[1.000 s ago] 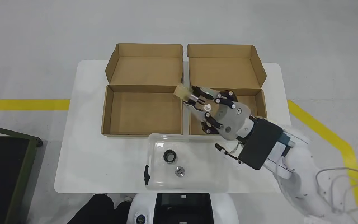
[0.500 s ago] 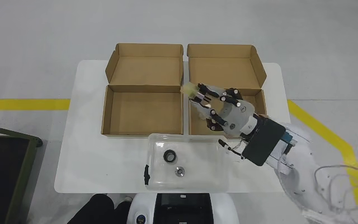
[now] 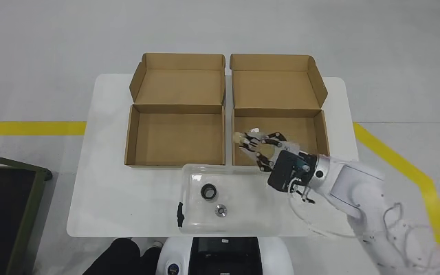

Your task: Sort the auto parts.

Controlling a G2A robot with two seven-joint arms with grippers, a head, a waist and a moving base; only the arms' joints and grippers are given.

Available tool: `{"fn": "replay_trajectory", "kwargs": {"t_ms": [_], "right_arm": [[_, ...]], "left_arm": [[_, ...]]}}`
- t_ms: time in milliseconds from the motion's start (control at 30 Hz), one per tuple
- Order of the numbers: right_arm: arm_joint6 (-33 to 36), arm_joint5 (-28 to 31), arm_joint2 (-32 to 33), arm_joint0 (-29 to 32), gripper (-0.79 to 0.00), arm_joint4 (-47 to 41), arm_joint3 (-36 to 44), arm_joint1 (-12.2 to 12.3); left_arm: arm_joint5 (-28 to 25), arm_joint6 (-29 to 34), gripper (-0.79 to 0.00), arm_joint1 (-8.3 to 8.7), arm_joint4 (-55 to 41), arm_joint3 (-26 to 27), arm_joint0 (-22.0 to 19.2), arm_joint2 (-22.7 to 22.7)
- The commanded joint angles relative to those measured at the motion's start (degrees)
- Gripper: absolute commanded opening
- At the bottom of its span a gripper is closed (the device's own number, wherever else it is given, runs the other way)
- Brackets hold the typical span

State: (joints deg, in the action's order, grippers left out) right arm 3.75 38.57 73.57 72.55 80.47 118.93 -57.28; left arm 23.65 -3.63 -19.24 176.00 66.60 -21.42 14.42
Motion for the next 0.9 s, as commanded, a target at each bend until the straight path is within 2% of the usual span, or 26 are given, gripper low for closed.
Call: {"fn": "replay_trajectory", "kwargs": {"t_ms": [0, 233, 400, 700, 867], "right_arm": [[3.03, 0.65, 1.61, 1.27, -0.785, -0.40, 0.54, 0.25], [11.21, 3.00, 6.27, 4.15, -0.785, -3.35, -2.31, 0.98], [18.54, 4.52, 6.63, 3.51, -0.785, -6.29, -4.97, 1.20], [27.94, 4.78, 1.56, -2.76, -0.785, -8.00, -10.79, 0.79], [29.96, 4.36, -1.93, -7.48, -0.785, -9.14, -15.51, 0.20]], "left_arm": [[0.00, 0.00, 0.000, 0.00, 0.00, 0.00, 0.00, 0.00], [0.00, 0.00, 0.000, 0.00, 0.00, 0.00, 0.00, 0.00], [0.00, 0.00, 0.000, 0.00, 0.00, 0.00, 0.00, 0.00], [0.00, 0.00, 0.000, 0.00, 0.00, 0.00, 0.00, 0.00], [0.00, 0.00, 0.000, 0.00, 0.00, 0.00, 0.00, 0.00]]}}
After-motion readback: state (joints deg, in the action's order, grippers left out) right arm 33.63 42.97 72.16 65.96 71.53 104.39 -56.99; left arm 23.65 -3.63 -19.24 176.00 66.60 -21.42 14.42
